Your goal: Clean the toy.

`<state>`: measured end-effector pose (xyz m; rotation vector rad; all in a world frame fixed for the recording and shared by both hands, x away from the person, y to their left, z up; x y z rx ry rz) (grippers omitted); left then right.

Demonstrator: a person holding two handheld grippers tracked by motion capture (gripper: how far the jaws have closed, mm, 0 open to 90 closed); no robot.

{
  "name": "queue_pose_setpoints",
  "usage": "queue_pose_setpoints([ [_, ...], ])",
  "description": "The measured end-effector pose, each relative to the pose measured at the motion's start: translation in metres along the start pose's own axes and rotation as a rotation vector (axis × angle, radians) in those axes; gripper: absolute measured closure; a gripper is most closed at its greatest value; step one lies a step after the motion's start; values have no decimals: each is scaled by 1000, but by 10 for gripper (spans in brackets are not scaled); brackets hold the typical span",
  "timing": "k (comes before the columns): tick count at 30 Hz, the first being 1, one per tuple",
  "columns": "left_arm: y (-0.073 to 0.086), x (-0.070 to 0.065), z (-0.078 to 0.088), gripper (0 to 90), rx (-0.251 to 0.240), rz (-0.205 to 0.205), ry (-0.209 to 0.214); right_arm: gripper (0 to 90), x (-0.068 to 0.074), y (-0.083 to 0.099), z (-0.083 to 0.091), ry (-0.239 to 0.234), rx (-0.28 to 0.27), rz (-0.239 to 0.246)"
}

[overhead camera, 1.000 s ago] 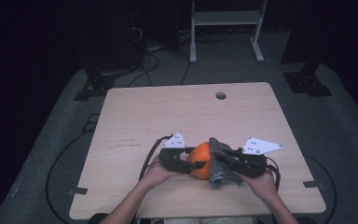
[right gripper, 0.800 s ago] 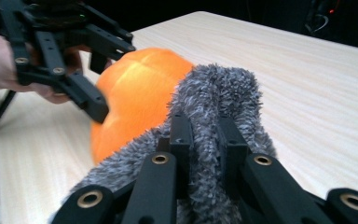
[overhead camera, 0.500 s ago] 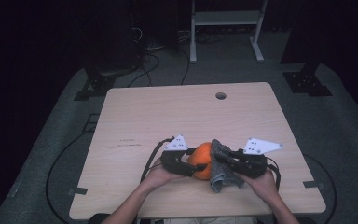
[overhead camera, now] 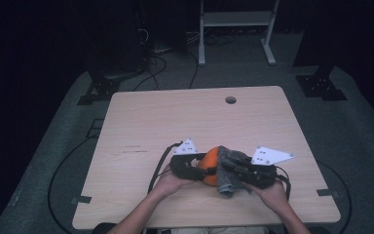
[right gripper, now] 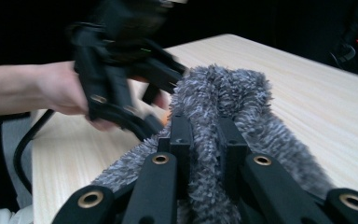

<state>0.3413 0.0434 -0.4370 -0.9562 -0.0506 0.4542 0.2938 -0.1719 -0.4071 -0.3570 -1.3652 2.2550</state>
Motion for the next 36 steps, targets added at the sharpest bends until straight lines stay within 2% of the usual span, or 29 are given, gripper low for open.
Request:
queue_pose_setpoints([
  [1, 0, 0, 0, 359, -1, -8, -5, 793, 1, -3, -5, 23, 17, 32],
  [2, 1, 0, 2, 352, -2, -8, -3, 794, 0, -4, -6, 27, 21, 35],
  [6, 2, 1, 4, 325, -6, -21, 22, 794, -17, 1, 0, 26, 3, -15],
  [8, 1, 1, 3, 322, -4, -34, 29, 792, -22, 5, 5, 49, 1, -31],
  [11, 2, 1, 3, 324, -5, -25, 31, 792, -29, 12, 11, 90, 5, -64],
  [13, 2, 0, 2, 328, -3, -30, 25, 792, -31, 14, 13, 83, 10, -80],
  [14, 1, -2, 1, 323, 1, -45, 25, 792, -30, 15, 13, 87, 14, -71],
  [15, 1, -2, 1, 294, 4, -57, 32, 792, -30, 15, 13, 87, 21, -64],
  [17, 2, -1, 2, 226, 2, -70, 98, 791, -31, 17, 14, 84, 29, -72],
  [19, 4, 0, 4, 252, -4, -86, 89, 788, -35, 20, 18, 89, 32, -96],
  [21, 4, 1, 4, 335, -1, -93, 69, 790, -37, 21, 20, 64, 23, -127],
  [23, 4, 0, 3, 392, -3, -103, 42, 794, -30, 16, 20, 52, 17, -101],
  [24, 4, -1, 2, 404, -6, -91, 43, 794, -23, 13, 19, 33, 15, -80],
  [27, 3, -6, -2, 419, 2, -107, 40, 794, -4, -1, 11, -11, 27, 10],
  [29, 4, -6, -2, 427, 3, -111, 30, 792, 1, -6, 5, 17, 54, 57],
  [31, 6, -4, 0, 429, -1, -95, 40, 794, -6, -6, 6, 30, 61, 49],
  [34, 5, -4, 0, 421, 0, -99, 44, 794, -23, -2, 13, 68, 56, -6],
  [36, 5, -5, -1, 422, 1, -109, 46, 793, -28, 1, 17, 90, 54, -39],
])
Point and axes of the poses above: each handheld gripper's, and its own axes: z roughly backward along the jaws, y roughly out of its underside, x roughly to its left, the point moved 2 cm from there along -z, roughly forward along the jaws, and after that the axes turned 8 degrees about x, right-handed, at the moved point
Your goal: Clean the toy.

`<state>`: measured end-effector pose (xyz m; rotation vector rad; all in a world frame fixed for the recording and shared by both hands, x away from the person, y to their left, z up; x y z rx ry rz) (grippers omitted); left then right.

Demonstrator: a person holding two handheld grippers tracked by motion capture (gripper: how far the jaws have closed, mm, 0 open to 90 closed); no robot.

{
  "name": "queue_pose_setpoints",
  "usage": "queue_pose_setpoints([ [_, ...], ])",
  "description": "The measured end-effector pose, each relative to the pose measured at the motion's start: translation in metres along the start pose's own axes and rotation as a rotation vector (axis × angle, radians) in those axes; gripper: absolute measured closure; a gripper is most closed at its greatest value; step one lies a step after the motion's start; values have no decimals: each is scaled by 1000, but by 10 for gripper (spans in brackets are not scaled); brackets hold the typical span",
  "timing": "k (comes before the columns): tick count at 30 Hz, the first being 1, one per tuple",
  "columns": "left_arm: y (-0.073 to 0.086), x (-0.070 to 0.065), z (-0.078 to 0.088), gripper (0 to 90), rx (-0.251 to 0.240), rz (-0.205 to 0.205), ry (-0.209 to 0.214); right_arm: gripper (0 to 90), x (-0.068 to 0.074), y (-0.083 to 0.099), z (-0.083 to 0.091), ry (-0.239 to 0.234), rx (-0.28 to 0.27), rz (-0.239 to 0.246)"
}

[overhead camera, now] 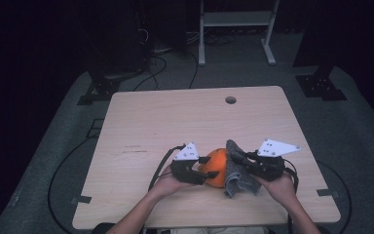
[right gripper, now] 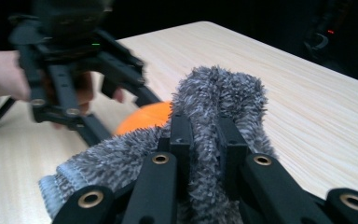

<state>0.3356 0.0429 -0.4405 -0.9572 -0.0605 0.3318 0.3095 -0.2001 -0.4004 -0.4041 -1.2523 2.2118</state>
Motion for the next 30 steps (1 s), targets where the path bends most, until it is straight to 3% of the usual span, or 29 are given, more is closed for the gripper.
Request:
queue_pose_setpoints([
  [3, -1, -4, -3, 425, 21, -30, 0, 793, 3, -4, -2, -22, 14, 14],
  [5, -1, -4, -1, 423, 33, -44, -9, 789, 4, -9, -6, -63, 28, 29],
  [8, 1, 0, 3, 413, 13, -15, -7, 788, 0, -10, -8, -70, 32, 23],
  [11, 0, 4, 1, 298, 19, 8, -15, 791, -3, -5, -6, -86, 36, -10],
  [13, 0, 0, -1, 356, 23, -31, -7, 789, -1, -4, -5, -124, 56, -16],
  [16, -2, -9, -3, 410, 56, -111, -22, 788, 2, -10, -5, -124, 66, 18],
  [19, -1, -10, -2, 416, 65, -130, -25, 789, 0, -15, -9, -122, 89, 36],
  [22, -1, -5, 2, 420, 52, -107, -21, 791, -8, -13, -9, -99, 92, 40],
  [25, -2, -5, 1, 413, 54, -114, -12, 792, -20, -4, -3, -57, 99, 9],
  [27, -2, -9, -1, 414, 61, -140, -12, 793, -21, 0, 1, -81, 95, -16],
  [30, -3, -14, -3, 417, 74, -172, -22, 792, -13, -5, 3, -112, 89, 10],
])
Point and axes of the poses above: each handheld gripper's, and its own axes: z roughly backward along the jaws, y roughly out of its underside, x roughly to its left, the point moved 2 cm from there along -z, roughly forward along the jaws, and after that the axes turned 8 degrees about x, right-handed, at the moved point
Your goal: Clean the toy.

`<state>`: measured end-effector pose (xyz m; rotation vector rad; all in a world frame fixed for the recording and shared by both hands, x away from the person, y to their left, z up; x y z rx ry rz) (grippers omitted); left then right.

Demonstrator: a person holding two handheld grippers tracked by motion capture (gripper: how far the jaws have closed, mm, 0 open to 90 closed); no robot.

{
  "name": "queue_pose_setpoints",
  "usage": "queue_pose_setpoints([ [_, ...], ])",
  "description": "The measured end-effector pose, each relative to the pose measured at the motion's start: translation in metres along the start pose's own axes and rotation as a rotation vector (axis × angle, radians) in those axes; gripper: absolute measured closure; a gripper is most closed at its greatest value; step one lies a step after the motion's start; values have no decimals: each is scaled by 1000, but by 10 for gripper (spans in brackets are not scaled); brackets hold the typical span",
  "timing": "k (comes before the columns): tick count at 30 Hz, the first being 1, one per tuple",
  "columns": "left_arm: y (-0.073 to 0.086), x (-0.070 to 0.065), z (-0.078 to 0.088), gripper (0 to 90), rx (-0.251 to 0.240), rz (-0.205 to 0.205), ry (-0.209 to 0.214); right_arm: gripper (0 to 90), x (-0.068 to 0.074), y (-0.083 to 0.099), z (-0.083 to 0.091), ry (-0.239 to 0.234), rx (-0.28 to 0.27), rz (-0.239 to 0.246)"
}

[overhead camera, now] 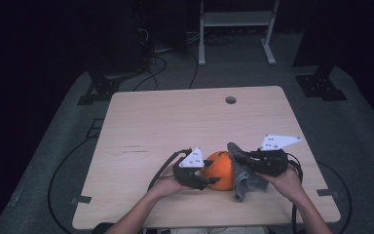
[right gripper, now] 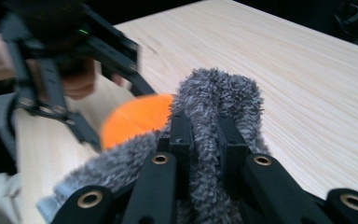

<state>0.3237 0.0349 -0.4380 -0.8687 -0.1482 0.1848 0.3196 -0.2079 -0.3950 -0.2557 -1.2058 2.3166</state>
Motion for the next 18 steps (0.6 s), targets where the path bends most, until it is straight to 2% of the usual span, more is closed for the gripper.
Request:
queue_pose_setpoints([
  [3, -2, -5, 0, 422, 24, -54, -18, 792, 9, -12, -4, -60, 2, 34],
  [4, -2, -7, 0, 423, 34, -73, -25, 792, 11, -16, -6, -63, 16, 55],
  [6, -1, -6, 1, 423, 37, -65, -29, 793, 12, -22, -13, -48, 57, 83],
  [8, 1, -3, 2, 426, 17, -39, -24, 795, 8, -22, -16, -37, 64, 76],
  [11, 2, 0, 2, 431, 0, -14, -14, 796, -8, -14, -14, -5, 48, 20],
  [15, 5, 4, 3, 427, -8, 20, 8, 795, -23, 8, -8, 30, 30, -60],
  [18, 8, 11, 4, 427, -29, 76, 21, 795, -27, 31, -4, 14, 14, -125],
])
Point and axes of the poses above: each handheld gripper's, and its own axes: z roughly backward along the jaws, y roughly out of its underside, x roughly to its left, the point moved 2 cm from there along -z, roughly forward along the jaws, and after that the axes turned 8 degrees about x, right-handed, at the moved point
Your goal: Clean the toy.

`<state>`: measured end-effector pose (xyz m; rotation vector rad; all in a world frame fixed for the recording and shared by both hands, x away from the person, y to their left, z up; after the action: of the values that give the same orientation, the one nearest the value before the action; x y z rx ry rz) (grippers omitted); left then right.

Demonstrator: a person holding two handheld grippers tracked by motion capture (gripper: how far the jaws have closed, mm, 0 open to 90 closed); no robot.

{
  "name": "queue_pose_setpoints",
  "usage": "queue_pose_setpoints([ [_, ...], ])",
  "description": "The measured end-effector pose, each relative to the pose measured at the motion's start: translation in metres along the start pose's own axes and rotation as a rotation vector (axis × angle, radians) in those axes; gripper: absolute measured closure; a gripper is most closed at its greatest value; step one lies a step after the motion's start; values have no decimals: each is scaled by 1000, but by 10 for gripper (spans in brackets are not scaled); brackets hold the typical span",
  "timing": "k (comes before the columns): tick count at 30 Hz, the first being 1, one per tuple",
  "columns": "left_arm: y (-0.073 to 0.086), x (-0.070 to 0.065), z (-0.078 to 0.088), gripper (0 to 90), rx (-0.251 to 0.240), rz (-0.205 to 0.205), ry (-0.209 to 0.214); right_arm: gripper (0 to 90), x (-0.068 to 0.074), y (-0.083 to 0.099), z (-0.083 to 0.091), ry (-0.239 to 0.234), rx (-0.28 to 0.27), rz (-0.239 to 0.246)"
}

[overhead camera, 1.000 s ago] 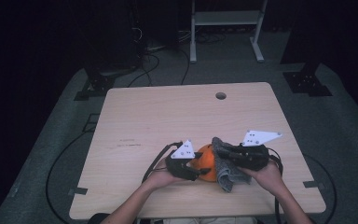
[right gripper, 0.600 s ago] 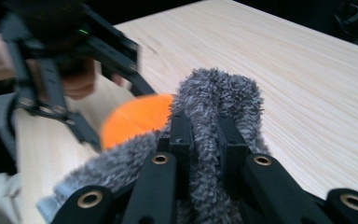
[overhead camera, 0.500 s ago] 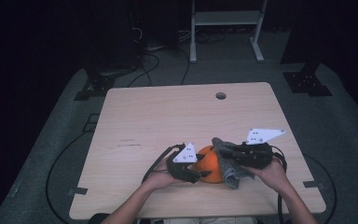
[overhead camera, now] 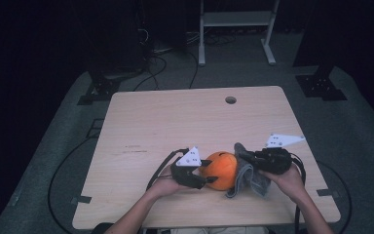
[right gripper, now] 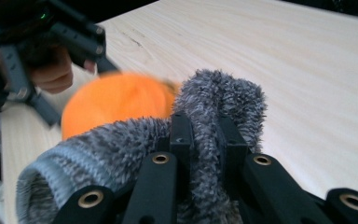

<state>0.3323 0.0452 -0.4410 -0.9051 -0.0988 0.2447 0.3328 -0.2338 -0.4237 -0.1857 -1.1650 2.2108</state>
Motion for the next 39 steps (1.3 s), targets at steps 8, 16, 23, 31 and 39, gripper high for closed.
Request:
queue_pose_setpoints([
  [8, 2, 7, -1, 426, -29, 78, 24, 795, 11, 7, 11, -68, -96, -5],
  [16, 6, 15, 9, 455, -78, 135, 58, 792, 20, -2, 1, -26, -85, 41],
  [23, 4, 14, 4, 482, -100, 147, 64, 794, 30, -1, 14, -13, -130, 53],
  [31, 5, 12, -4, 174, -65, 100, 10, 794, 40, -4, 2, 25, -76, 132],
  [39, 4, 11, -15, 368, -30, 70, -41, 795, 30, 2, 9, 51, -98, 83],
])
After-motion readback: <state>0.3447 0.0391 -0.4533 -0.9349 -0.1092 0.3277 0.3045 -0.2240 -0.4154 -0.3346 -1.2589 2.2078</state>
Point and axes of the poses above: each handheld gripper's, and its own axes: z roughly backward along the jaws, y roughly out of its underside, x roughly to its left, the point moved 2 cm from there along -z, roughly forward along the jaws, and after that the axes turned 8 degrees about x, right-handed, at the moved point
